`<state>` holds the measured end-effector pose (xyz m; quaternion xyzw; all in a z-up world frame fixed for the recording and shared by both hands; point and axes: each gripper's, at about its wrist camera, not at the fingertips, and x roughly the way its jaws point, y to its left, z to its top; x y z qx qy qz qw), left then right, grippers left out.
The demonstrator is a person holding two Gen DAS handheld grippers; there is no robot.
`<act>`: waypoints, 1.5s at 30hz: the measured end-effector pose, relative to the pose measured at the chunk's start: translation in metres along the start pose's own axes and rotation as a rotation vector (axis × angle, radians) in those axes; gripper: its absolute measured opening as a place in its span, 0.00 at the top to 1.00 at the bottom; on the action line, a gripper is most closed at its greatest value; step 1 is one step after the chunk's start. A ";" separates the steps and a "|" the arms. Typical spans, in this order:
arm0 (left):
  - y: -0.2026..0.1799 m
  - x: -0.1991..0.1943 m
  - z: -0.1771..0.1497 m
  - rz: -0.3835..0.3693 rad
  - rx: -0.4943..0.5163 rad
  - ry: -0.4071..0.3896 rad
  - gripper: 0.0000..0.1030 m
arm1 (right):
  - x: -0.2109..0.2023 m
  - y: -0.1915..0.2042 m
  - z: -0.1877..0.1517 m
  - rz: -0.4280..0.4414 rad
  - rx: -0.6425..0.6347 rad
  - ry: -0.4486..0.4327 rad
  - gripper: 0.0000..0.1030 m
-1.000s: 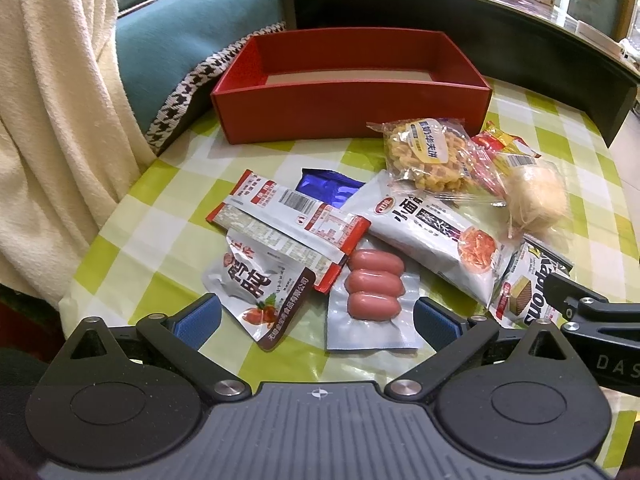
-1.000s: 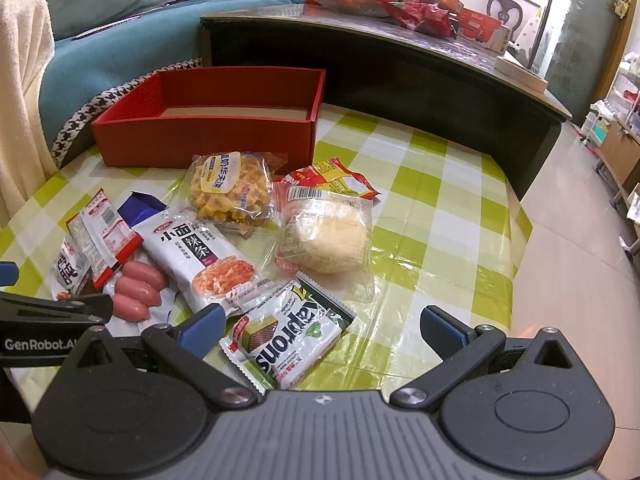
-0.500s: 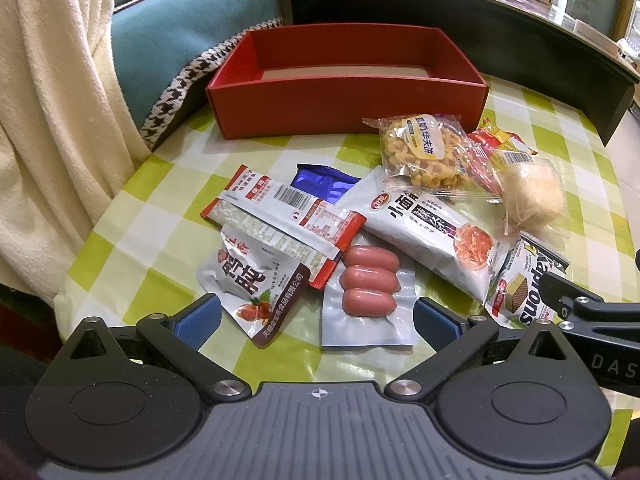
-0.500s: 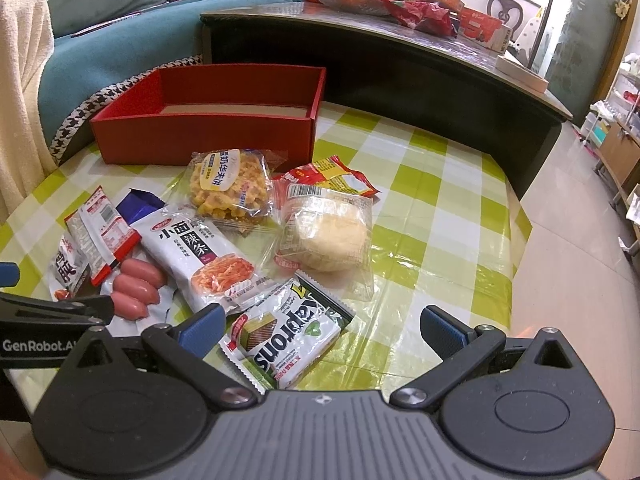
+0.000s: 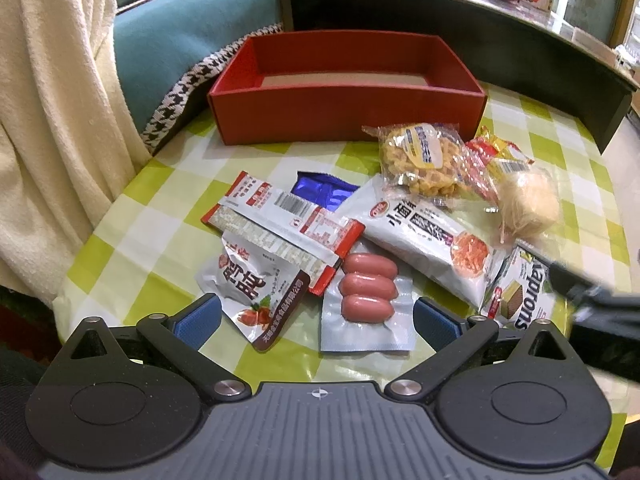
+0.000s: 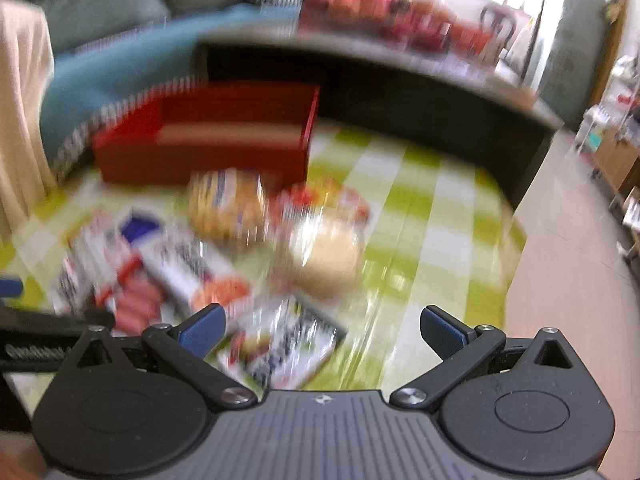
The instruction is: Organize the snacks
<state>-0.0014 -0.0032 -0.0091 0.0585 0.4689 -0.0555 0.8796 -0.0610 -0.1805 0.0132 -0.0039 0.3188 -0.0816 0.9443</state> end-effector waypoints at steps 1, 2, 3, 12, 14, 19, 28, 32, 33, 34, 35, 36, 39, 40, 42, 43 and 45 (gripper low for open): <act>0.001 -0.002 0.001 -0.006 -0.005 -0.006 0.00 | -0.014 -0.001 0.003 -0.016 -0.002 -0.092 0.00; 0.002 -0.005 0.002 -0.008 -0.009 -0.016 0.00 | -0.031 -0.002 0.006 -0.041 -0.005 -0.203 0.00; 0.003 -0.008 0.003 -0.007 -0.010 -0.029 0.00 | -0.044 -0.002 0.006 -0.063 0.003 -0.283 0.00; 0.010 -0.015 0.018 -0.003 -0.011 -0.065 0.00 | -0.027 -0.012 0.023 -0.053 0.030 -0.229 0.00; 0.013 -0.008 0.023 -0.007 -0.020 -0.051 0.00 | -0.013 -0.006 0.031 -0.065 -0.023 -0.195 0.00; 0.022 0.015 0.029 -0.037 -0.059 0.026 0.00 | 0.032 0.005 0.037 0.001 -0.062 -0.061 0.00; 0.023 0.053 0.034 -0.058 -0.082 0.149 0.01 | 0.062 -0.001 0.030 0.061 -0.078 0.084 0.00; 0.016 0.063 0.029 -0.072 -0.070 0.196 0.02 | 0.063 -0.012 0.024 0.072 -0.057 0.113 0.00; 0.015 0.064 0.028 -0.069 -0.063 0.202 0.03 | 0.063 -0.014 0.022 0.074 -0.064 0.118 0.00; 0.017 0.064 0.028 -0.069 -0.069 0.202 0.03 | 0.063 -0.013 0.021 0.087 -0.077 0.130 0.01; 0.019 0.065 0.029 -0.073 -0.082 0.203 0.03 | 0.065 -0.012 0.021 0.104 -0.085 0.141 0.01; 0.022 0.065 0.030 -0.081 -0.095 0.209 0.03 | 0.066 -0.010 0.020 0.135 -0.095 0.151 0.01; 0.029 0.064 0.035 -0.082 -0.097 0.228 0.04 | 0.073 0.006 0.024 0.229 -0.178 0.185 0.03; 0.032 0.062 0.038 -0.078 -0.096 0.221 0.04 | 0.077 0.014 0.025 0.257 -0.215 0.195 0.03; 0.041 0.057 0.044 -0.079 -0.109 0.210 0.03 | 0.086 0.028 0.027 0.305 -0.275 0.216 0.06; 0.045 0.056 0.049 -0.086 -0.120 0.204 0.03 | 0.091 0.034 0.028 0.332 -0.303 0.226 0.07; 0.053 0.053 0.054 -0.103 -0.149 0.195 0.02 | 0.102 0.044 0.031 0.363 -0.340 0.243 0.09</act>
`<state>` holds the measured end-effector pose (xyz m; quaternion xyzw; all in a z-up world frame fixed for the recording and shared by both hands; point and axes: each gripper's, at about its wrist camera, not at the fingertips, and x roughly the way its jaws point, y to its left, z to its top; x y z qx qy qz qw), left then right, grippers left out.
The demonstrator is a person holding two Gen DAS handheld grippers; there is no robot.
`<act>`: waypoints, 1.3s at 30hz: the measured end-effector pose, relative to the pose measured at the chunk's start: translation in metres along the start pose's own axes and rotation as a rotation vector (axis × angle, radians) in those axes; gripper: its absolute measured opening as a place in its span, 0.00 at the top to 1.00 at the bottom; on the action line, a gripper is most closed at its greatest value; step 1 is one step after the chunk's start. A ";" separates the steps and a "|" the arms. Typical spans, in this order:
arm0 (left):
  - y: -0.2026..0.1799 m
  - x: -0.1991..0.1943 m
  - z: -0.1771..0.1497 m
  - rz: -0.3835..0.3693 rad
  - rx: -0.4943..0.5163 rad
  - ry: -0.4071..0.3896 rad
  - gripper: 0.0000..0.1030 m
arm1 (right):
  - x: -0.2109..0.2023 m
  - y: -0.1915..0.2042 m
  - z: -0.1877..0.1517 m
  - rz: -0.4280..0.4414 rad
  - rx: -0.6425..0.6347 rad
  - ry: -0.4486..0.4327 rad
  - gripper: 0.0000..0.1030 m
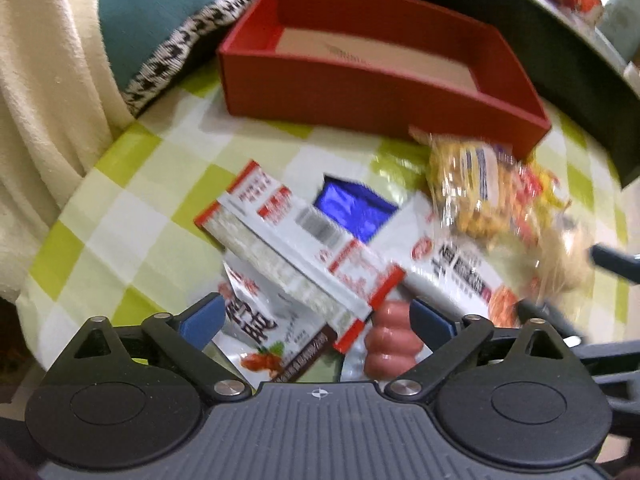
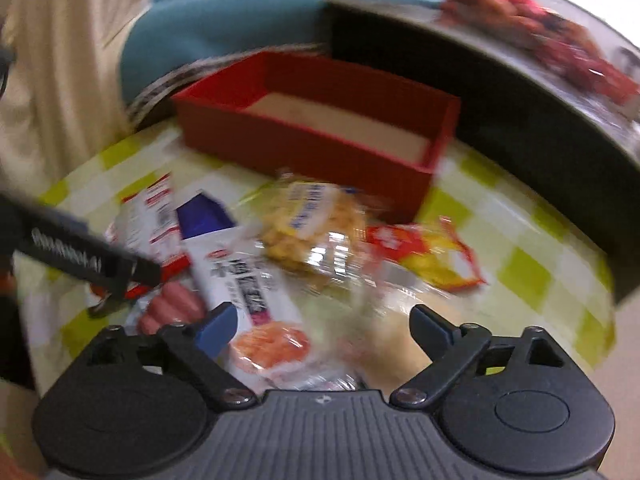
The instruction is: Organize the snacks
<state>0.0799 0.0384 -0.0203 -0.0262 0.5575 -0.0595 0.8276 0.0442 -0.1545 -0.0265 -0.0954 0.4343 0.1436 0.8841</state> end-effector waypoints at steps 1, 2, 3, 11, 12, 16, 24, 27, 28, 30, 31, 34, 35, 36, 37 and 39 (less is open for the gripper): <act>0.003 -0.001 0.002 -0.011 -0.014 -0.002 0.02 | 0.007 0.003 0.004 0.016 -0.031 0.016 0.08; 0.004 -0.001 0.002 -0.022 -0.017 0.002 0.02 | 0.013 0.005 0.008 0.033 -0.059 0.026 0.08; 0.003 0.000 0.001 -0.031 -0.009 0.009 0.02 | 0.017 0.008 0.012 0.057 -0.080 0.032 0.08; 0.015 0.004 0.008 0.000 -0.023 -0.002 0.01 | 0.030 0.016 0.016 0.197 -0.085 0.148 0.18; 0.020 0.005 0.009 -0.002 -0.033 0.001 0.01 | 0.037 0.014 0.015 0.195 -0.073 0.173 0.18; 0.024 0.015 0.008 -0.001 -0.020 0.037 0.01 | 0.056 0.024 0.012 0.151 -0.095 0.197 0.20; 0.049 0.024 0.008 -0.016 -0.161 0.082 0.01 | 0.040 0.017 0.011 0.208 -0.013 0.167 0.58; 0.063 0.033 0.008 -0.016 -0.268 0.117 0.01 | 0.030 0.011 0.006 0.212 0.016 0.160 0.60; 0.066 0.037 0.007 -0.029 -0.305 0.129 0.01 | 0.025 0.010 0.005 0.219 0.023 0.152 0.60; 0.066 0.039 0.009 -0.032 -0.354 0.128 0.00 | 0.015 0.009 0.004 0.229 0.030 0.132 0.60; 0.064 0.039 0.011 -0.022 -0.366 0.119 0.01 | 0.011 0.009 0.004 0.232 0.031 0.123 0.60; 0.057 0.038 0.012 0.010 -0.389 0.100 0.05 | 0.005 0.008 0.003 0.229 0.042 0.111 0.60; 0.056 0.038 0.010 0.021 -0.395 0.096 0.06 | 0.003 0.006 0.003 0.226 0.050 0.111 0.60; 0.055 0.036 0.008 0.023 -0.401 0.089 0.11 | 0.000 0.003 0.002 0.224 0.062 0.110 0.60; 0.055 0.033 0.006 0.024 -0.407 0.080 0.17 | -0.005 -0.001 0.000 0.225 0.072 0.111 0.60; 0.054 0.029 0.001 0.030 -0.401 0.075 0.27 | -0.008 -0.003 -0.003 0.223 0.085 0.111 0.60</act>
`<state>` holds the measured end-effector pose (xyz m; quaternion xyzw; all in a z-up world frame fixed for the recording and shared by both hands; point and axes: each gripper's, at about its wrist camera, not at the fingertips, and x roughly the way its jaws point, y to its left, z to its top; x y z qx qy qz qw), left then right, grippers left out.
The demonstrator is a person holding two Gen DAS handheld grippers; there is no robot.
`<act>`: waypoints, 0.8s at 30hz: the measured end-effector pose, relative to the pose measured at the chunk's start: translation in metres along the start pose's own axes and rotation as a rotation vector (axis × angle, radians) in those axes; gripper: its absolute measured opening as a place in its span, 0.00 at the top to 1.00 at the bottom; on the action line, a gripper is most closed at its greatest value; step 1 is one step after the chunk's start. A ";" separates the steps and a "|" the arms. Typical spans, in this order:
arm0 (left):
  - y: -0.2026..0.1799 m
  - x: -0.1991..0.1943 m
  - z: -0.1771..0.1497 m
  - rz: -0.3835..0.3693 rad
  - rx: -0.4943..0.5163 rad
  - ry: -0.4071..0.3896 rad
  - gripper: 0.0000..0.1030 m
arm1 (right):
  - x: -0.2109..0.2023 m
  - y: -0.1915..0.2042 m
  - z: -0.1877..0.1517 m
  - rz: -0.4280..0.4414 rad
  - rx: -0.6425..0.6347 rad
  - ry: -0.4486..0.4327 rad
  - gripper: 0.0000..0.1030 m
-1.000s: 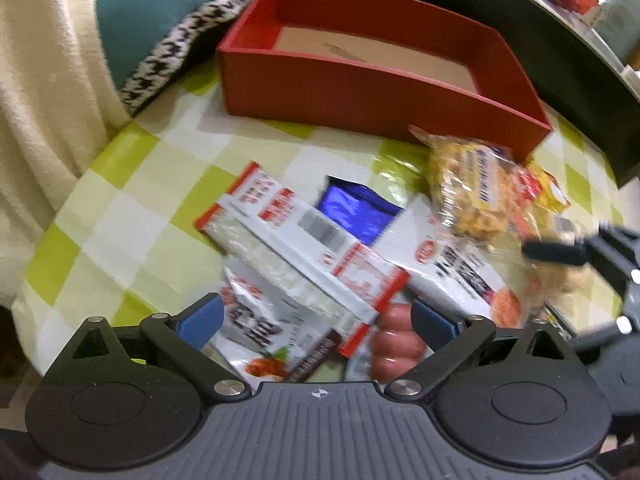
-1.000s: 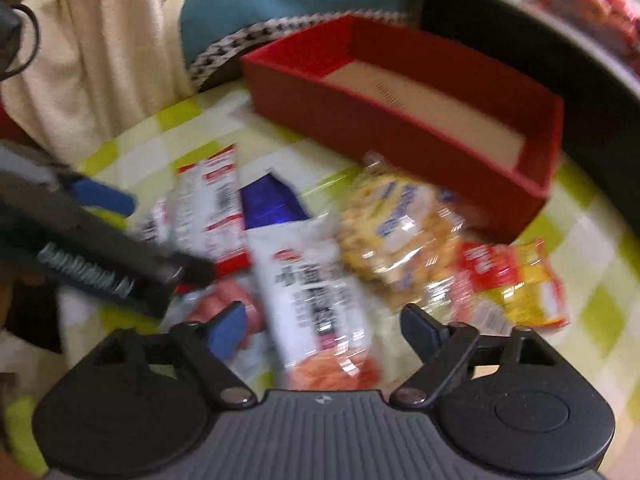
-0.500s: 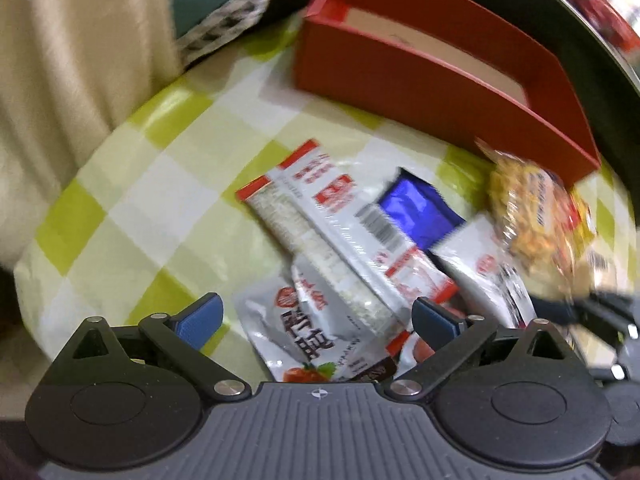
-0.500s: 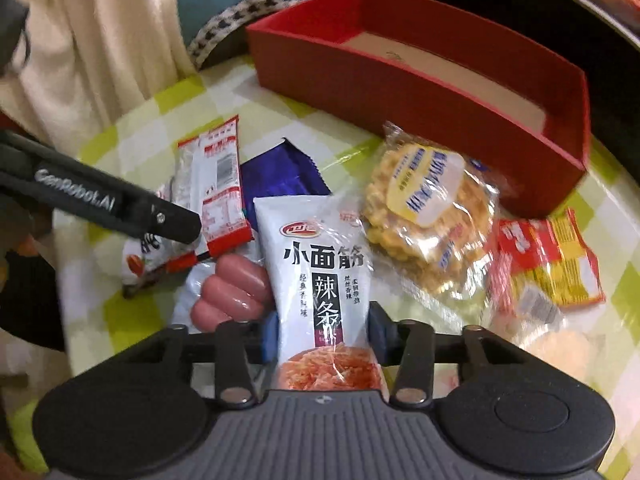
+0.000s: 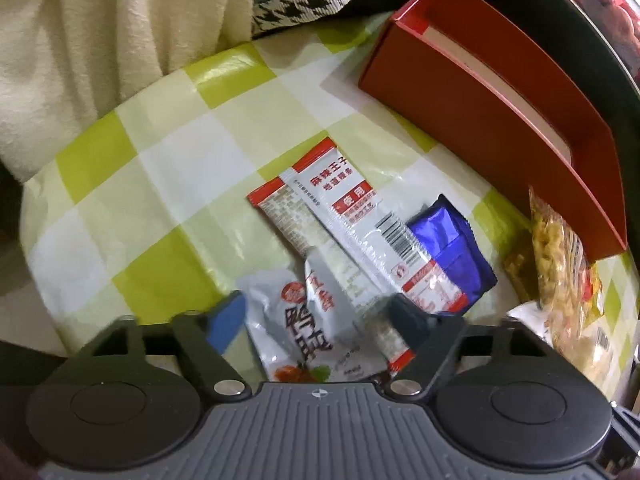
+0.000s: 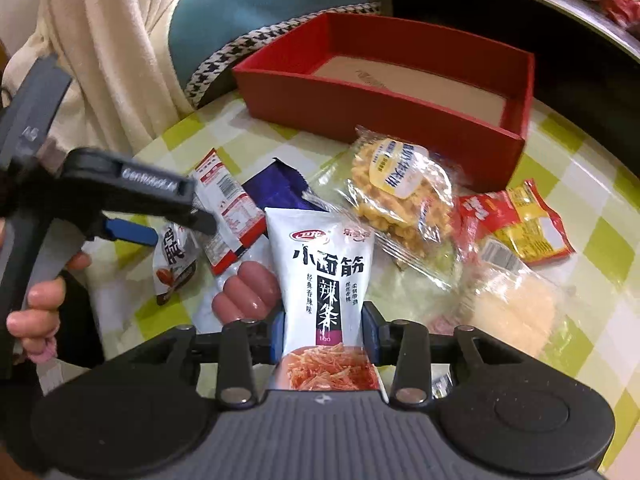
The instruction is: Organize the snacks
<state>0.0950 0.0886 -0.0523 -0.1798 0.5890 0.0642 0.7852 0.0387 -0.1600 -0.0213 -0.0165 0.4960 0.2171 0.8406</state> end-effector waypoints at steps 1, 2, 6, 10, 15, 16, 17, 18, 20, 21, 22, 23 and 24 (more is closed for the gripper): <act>0.002 -0.001 -0.003 0.002 0.005 0.002 0.33 | -0.001 0.000 -0.001 -0.004 0.002 -0.002 0.60; 0.003 -0.002 -0.006 0.000 0.011 0.005 0.35 | -0.002 0.001 -0.002 -0.008 0.000 -0.005 0.60; 0.007 -0.007 -0.019 0.002 0.050 0.020 0.40 | -0.005 0.009 -0.003 -0.010 -0.015 -0.013 0.60; -0.007 -0.011 -0.035 -0.016 0.203 0.064 0.41 | -0.006 0.014 -0.008 -0.015 -0.033 -0.006 0.60; -0.006 -0.012 -0.042 0.002 0.223 0.074 0.22 | 0.002 0.014 -0.013 -0.014 -0.036 0.021 0.60; -0.002 -0.013 -0.041 0.014 0.203 0.060 0.17 | 0.004 0.014 -0.012 -0.023 -0.039 0.023 0.60; 0.000 -0.013 -0.039 0.024 0.186 0.050 0.16 | 0.006 0.014 -0.013 -0.029 -0.039 0.025 0.60; 0.000 -0.013 -0.038 0.024 0.178 0.047 0.16 | 0.009 0.014 -0.012 -0.034 -0.040 0.031 0.60; -0.003 -0.010 -0.044 0.026 0.178 0.067 0.12 | 0.017 0.013 -0.010 -0.043 -0.041 0.046 0.60; -0.007 -0.005 -0.048 0.026 0.173 0.080 0.10 | 0.020 0.013 -0.009 -0.047 -0.046 0.053 0.60; -0.010 -0.007 -0.056 0.021 0.171 0.097 0.09 | 0.023 0.013 -0.008 -0.052 -0.051 0.059 0.60; -0.014 -0.005 -0.062 0.033 0.178 0.095 0.07 | 0.026 0.013 -0.008 -0.058 -0.053 0.062 0.60; -0.018 -0.007 -0.068 0.056 0.195 0.076 0.08 | 0.028 0.013 -0.007 -0.061 -0.057 0.064 0.59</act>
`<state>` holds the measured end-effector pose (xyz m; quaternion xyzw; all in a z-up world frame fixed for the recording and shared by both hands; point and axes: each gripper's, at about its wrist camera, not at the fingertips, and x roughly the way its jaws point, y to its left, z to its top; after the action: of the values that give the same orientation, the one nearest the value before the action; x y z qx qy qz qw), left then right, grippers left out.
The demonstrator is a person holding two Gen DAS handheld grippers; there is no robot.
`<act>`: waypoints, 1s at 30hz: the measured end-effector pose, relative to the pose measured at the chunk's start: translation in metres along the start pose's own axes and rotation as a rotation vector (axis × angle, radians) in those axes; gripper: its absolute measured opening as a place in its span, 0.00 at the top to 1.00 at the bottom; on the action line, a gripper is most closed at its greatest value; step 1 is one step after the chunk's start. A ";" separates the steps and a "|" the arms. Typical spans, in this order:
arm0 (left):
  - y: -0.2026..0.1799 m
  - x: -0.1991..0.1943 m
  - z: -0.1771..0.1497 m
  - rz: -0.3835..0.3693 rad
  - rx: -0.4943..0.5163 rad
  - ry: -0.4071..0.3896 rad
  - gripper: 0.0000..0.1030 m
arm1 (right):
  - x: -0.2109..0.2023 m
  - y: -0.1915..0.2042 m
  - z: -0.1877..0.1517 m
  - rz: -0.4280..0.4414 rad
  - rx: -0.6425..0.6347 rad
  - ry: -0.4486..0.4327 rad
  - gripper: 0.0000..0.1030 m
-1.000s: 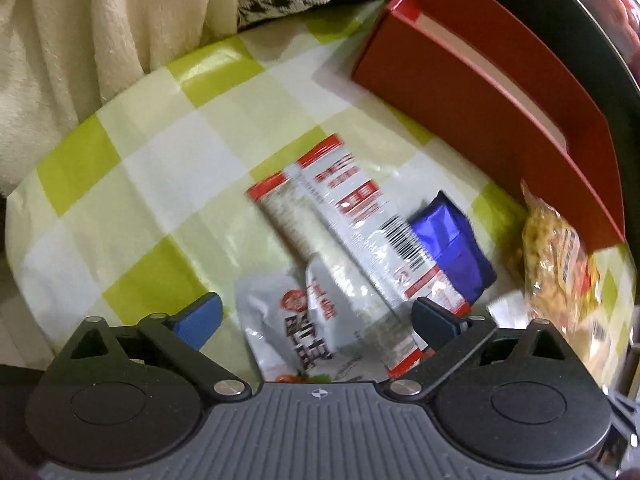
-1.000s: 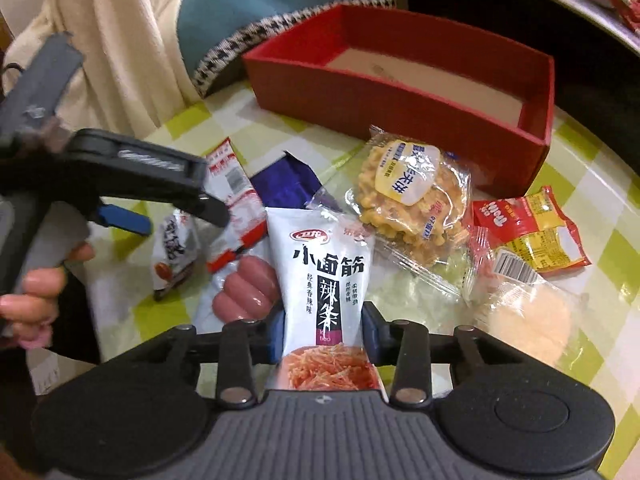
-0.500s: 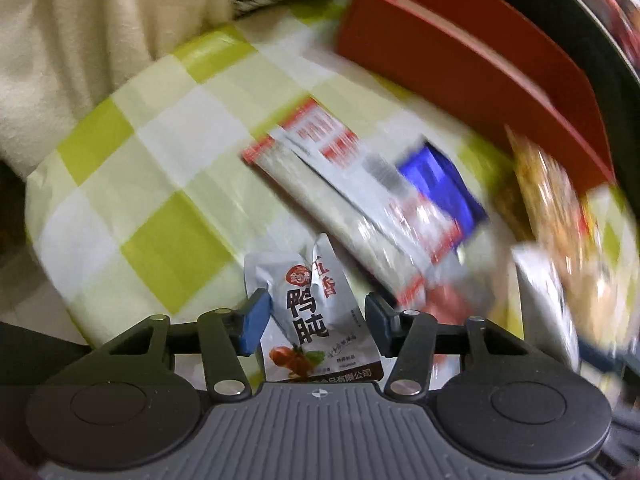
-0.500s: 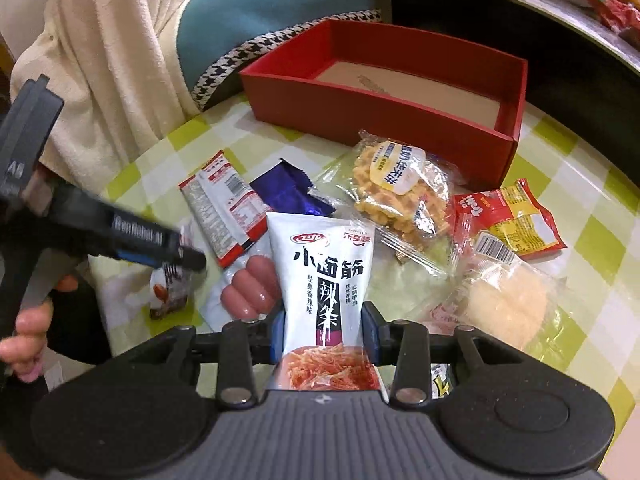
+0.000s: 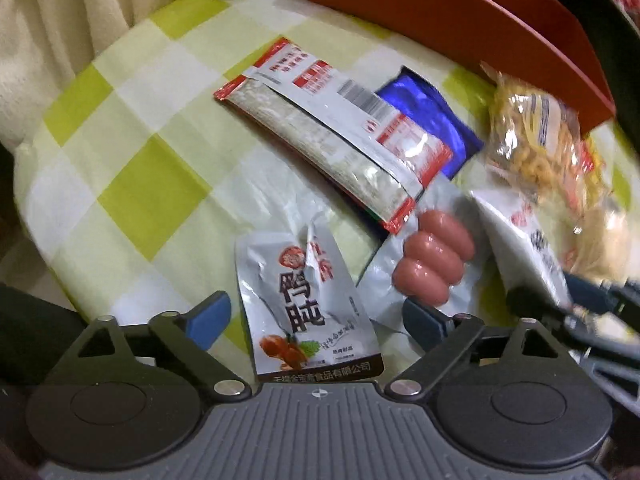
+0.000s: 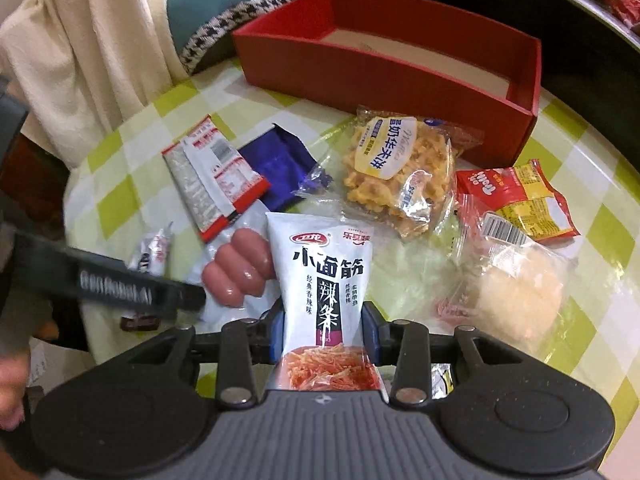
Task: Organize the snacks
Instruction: 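Lift both held packets and carry them over the red box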
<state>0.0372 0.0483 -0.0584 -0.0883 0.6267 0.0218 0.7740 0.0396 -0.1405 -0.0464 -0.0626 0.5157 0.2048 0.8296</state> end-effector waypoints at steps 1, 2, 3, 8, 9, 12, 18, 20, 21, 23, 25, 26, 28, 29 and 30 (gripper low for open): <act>-0.004 0.000 -0.002 0.024 0.014 -0.010 0.10 | 0.002 0.000 0.000 -0.001 -0.006 0.003 0.59; -0.005 -0.001 -0.003 0.026 0.016 -0.017 0.12 | 0.003 0.000 0.000 0.002 -0.008 0.006 0.58; -0.005 -0.004 -0.004 0.025 0.011 -0.025 0.20 | 0.004 -0.001 0.001 0.005 -0.006 0.007 0.58; 0.008 -0.015 0.000 -0.005 -0.021 -0.025 0.39 | 0.005 -0.003 0.002 0.014 -0.006 0.024 0.56; 0.007 -0.016 -0.001 0.008 -0.009 -0.028 0.40 | 0.005 -0.003 0.003 0.014 -0.009 0.026 0.55; 0.000 -0.020 -0.004 0.009 0.038 -0.045 0.41 | 0.004 -0.003 0.005 0.012 -0.017 0.025 0.55; -0.001 -0.052 -0.007 -0.004 0.061 -0.102 0.41 | 0.004 -0.008 0.011 0.021 -0.009 0.021 0.48; 0.004 -0.061 -0.008 -0.021 0.065 -0.110 0.41 | 0.007 -0.005 0.013 0.017 -0.022 0.025 0.46; 0.004 -0.064 -0.007 -0.037 0.070 -0.112 0.41 | 0.011 -0.003 0.014 0.017 -0.036 0.032 0.45; 0.001 -0.065 -0.002 -0.055 0.082 -0.113 0.41 | 0.020 0.000 0.014 0.013 -0.050 0.048 0.41; -0.009 -0.050 0.007 -0.071 0.090 -0.109 0.41 | 0.023 0.004 0.014 0.005 -0.079 0.039 0.39; -0.010 -0.045 0.009 -0.081 0.091 -0.105 0.41 | 0.024 0.004 0.015 0.001 -0.076 0.039 0.40; -0.012 -0.034 0.013 -0.099 0.092 -0.097 0.41 | 0.022 0.000 0.017 0.007 -0.045 0.030 0.55; -0.012 -0.031 0.014 -0.102 0.091 -0.090 0.41 | 0.020 -0.003 0.018 0.015 -0.029 0.024 0.57; -0.012 -0.031 0.014 -0.105 0.088 -0.082 0.41 | 0.016 -0.004 0.016 0.015 -0.016 0.017 0.58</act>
<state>0.0454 0.0414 -0.0245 -0.0859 0.5893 -0.0427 0.8022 0.0614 -0.1349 -0.0538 -0.0673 0.5217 0.2144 0.8230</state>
